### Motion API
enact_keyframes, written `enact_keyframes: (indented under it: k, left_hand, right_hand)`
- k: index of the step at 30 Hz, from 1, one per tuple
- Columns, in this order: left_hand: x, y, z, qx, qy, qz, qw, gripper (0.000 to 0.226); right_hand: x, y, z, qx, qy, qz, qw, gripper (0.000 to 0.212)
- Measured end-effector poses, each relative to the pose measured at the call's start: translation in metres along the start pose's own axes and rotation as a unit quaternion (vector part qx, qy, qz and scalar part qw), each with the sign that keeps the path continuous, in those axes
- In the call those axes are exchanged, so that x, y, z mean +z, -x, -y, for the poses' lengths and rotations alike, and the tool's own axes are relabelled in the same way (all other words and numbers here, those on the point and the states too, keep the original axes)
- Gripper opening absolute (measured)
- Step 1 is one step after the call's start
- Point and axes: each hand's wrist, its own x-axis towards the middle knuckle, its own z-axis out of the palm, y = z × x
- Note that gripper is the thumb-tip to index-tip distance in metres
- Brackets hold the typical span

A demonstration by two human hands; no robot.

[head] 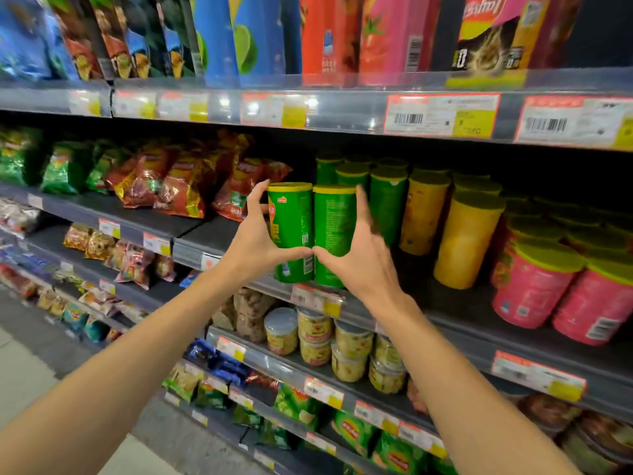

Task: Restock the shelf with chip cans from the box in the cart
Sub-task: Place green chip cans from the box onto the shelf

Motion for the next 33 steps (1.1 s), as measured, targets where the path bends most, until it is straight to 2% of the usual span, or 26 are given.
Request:
enact_keyframes:
  k: [7,17,26,33]
  left_hand:
    - [0.001,-0.026,0.04,0.012,0.009,0.009,1.0,0.127]
    - [-0.022,-0.062,0.098,0.028,0.044,0.026,0.998,0.12]
    - [-0.043,-0.086,0.152,0.066,0.106,0.086,0.988,0.118]
    - [-0.037,-0.089,0.167,0.097,0.152,0.112,0.977,0.116]
  right_hand:
    - [0.039,-0.021,0.002,0.019,-0.017,0.004,1.0,0.114]
    - [0.087,-0.043,0.019,0.035,-0.035,-0.047,0.998,0.118]
    - [0.12,-0.07,0.034,0.15,-0.04,-0.061,0.986,0.115]
    - [0.145,-0.092,0.032,0.222,-0.021,-0.15,0.963,0.099]
